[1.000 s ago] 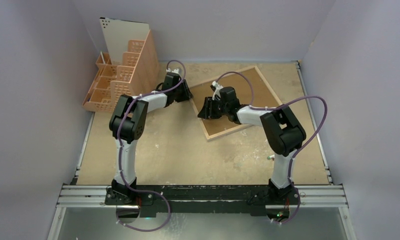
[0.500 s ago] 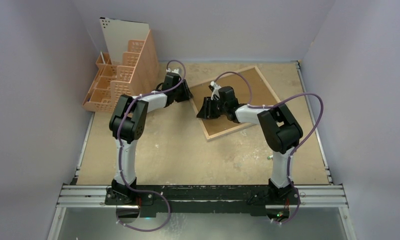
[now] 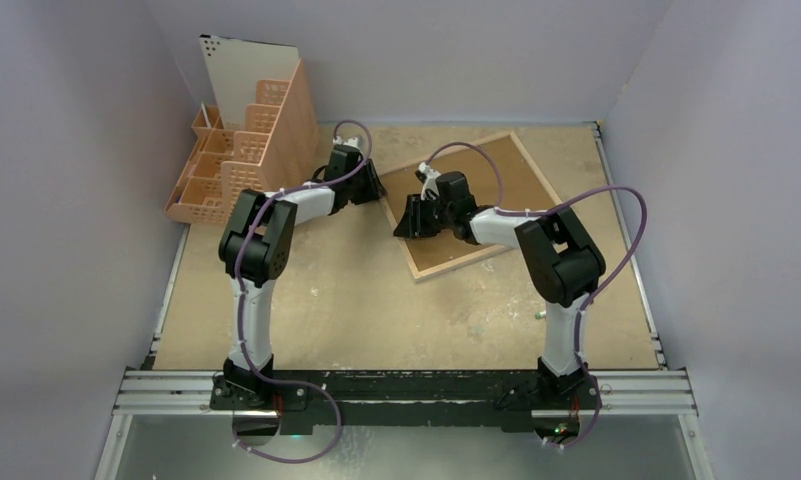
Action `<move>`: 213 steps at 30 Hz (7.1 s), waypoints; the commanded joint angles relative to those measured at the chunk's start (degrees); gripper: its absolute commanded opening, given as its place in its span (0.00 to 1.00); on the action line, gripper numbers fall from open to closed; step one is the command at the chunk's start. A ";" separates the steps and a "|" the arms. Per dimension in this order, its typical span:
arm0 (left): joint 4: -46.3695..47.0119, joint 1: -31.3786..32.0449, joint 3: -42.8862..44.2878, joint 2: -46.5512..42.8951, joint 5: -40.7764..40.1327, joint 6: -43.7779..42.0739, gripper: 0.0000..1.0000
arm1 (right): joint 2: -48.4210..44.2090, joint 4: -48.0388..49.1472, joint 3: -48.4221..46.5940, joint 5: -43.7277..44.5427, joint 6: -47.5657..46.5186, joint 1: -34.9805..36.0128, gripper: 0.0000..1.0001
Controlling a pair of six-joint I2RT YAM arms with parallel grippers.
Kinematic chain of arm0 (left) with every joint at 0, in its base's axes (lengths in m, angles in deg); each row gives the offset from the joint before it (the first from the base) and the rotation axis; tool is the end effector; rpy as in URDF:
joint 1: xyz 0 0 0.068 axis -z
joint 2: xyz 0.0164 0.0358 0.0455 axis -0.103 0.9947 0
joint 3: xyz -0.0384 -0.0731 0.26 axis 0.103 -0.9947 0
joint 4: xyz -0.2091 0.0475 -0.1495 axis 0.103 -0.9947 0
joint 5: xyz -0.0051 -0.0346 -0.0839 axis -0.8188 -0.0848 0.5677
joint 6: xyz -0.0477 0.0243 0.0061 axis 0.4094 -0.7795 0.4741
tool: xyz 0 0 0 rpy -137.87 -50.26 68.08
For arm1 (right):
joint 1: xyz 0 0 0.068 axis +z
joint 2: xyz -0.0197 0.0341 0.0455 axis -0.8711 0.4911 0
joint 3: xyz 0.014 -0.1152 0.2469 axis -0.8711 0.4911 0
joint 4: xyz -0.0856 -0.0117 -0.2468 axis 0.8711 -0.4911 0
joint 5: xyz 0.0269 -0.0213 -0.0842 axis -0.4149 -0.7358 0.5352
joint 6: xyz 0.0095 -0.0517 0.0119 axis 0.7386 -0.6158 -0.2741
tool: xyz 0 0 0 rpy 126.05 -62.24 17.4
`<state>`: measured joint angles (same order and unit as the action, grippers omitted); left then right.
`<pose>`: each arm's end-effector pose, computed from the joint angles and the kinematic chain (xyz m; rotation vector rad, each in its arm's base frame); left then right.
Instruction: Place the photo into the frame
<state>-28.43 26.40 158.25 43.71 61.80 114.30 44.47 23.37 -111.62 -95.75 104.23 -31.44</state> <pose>0.4412 -0.1694 0.1424 -0.2315 2.3092 -0.6485 0.3629 0.2195 0.1552 -0.3511 2.2132 0.9964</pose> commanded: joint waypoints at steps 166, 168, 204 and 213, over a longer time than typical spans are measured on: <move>-2.61 -0.45 14.47 8.19 16.37 -26.65 0.46 | -47.01 -22.38 31.52 31.12 26.23 -7.61 0.79; -2.27 -0.45 9.87 5.08 12.82 -25.80 0.40 | -47.19 -22.17 31.58 30.97 26.17 -7.62 0.79; 0.00 5.61 -63.35 -57.94 1.31 10.39 0.14 | -2.44 -35.19 -21.62 38.82 20.04 14.38 0.67; 1.09 5.61 -67.90 -65.12 9.30 8.86 0.18 | 8.28 -42.73 -33.75 41.65 21.32 18.82 0.63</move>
<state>-27.79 31.87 91.94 -19.85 65.99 122.94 50.28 -12.06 -138.77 -59.01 123.73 -13.78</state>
